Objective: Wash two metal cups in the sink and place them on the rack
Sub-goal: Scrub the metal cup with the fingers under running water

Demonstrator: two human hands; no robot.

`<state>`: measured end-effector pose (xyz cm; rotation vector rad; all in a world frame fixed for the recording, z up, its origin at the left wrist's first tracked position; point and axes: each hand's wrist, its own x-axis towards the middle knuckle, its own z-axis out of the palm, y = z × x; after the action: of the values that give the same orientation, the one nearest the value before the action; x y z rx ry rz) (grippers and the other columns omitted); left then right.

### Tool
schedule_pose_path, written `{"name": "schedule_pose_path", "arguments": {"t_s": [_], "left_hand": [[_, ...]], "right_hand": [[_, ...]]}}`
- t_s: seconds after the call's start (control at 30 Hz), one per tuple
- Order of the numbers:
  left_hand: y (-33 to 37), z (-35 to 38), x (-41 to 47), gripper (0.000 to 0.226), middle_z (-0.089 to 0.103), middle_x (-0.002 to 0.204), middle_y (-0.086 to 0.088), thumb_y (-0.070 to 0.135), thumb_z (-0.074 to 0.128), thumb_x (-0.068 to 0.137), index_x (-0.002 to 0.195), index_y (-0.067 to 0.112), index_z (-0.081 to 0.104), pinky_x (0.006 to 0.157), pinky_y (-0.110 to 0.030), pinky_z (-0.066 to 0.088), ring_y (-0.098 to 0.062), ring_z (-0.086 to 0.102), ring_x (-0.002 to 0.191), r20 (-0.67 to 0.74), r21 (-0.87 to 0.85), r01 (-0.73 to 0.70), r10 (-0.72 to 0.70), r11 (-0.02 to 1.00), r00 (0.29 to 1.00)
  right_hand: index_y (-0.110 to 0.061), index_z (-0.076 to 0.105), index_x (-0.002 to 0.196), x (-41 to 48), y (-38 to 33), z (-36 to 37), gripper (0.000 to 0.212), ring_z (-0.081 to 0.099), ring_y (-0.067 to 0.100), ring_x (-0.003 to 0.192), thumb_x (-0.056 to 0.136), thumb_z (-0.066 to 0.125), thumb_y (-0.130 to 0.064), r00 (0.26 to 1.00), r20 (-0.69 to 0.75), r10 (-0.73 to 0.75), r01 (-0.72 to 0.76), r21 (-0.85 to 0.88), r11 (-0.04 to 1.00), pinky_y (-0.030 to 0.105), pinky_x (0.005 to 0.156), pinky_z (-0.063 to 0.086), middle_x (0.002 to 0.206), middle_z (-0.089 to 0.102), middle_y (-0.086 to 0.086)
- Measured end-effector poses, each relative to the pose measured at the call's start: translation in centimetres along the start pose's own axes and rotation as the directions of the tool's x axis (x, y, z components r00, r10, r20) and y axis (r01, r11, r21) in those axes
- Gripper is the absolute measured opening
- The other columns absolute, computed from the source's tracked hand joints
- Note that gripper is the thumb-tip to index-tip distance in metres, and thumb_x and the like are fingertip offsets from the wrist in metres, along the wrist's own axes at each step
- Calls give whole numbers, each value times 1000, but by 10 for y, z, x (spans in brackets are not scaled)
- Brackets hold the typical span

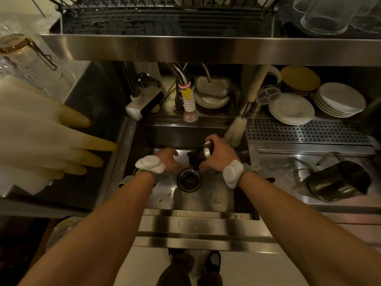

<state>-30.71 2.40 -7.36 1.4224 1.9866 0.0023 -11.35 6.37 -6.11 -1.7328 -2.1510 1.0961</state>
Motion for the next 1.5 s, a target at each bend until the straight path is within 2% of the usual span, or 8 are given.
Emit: {"name": "schedule_pose_path", "arguments": {"t_s": [0.17,0.6,0.8,0.93,1.1,1.3,1.4,1.5], "left_hand": [[-4,-4,1,54,58,131,-6,30,68,81,131,20,51,95,-28,44,-25,57,119,-27,14,4,-3,1000,1000],[-2,-3,-3,49,60,129,-7,23,64,84,131,18,53,98,-29,44,-26,57,119,7,35,-7,6,999,1000],[9,1,-3,61,57,132,-8,22,69,79,135,20,46,101,-30,44,-25,55,120,81,-37,-33,36,999,996],[18,-1,-3,54,57,130,-11,18,61,85,135,18,44,96,-31,44,-29,56,118,4,-92,-54,55,994,998],[11,-9,-5,48,56,133,-12,20,61,85,132,17,50,98,-31,45,-29,55,119,-19,-64,-4,2,998,1000],[38,-2,-19,48,62,106,-8,55,46,92,122,18,48,73,-34,53,-25,65,90,131,-398,6,51,917,990],[47,-4,-21,81,67,112,-9,75,53,72,125,14,49,87,-45,56,-29,68,97,197,-627,66,76,776,977],[51,-6,-25,44,67,109,-9,65,57,79,98,26,59,91,-53,53,-29,66,100,181,-735,95,60,671,982]], "right_hand": [[-20,40,124,-1,3,5,84,57,34,105,54,87,-28,999,44,32,-26,-119,993,40,90,50,119,51,11],[-23,39,122,4,-6,2,83,58,30,102,55,85,-35,1000,14,23,-20,-146,989,41,88,51,115,53,8],[-22,38,122,6,-13,7,86,56,30,106,52,87,-34,998,-15,60,-61,-109,992,43,91,51,119,51,9],[-20,40,125,8,-19,-2,89,57,26,104,52,84,-45,997,-67,42,-40,21,999,42,91,52,118,54,7],[-23,36,125,-2,-10,3,80,53,36,112,61,81,-38,1000,-17,-4,-1,-266,964,49,93,49,124,47,11],[-17,35,125,-4,-23,11,84,54,35,110,60,83,-38,989,-130,65,-64,15,998,40,88,47,125,45,13],[-18,35,125,-6,-26,11,83,54,30,109,60,83,-36,993,-114,39,-30,87,996,34,85,46,124,46,10],[-21,41,117,-11,-25,13,75,59,22,103,56,84,-26,997,-27,-69,73,169,983,32,84,53,113,55,3]]}}
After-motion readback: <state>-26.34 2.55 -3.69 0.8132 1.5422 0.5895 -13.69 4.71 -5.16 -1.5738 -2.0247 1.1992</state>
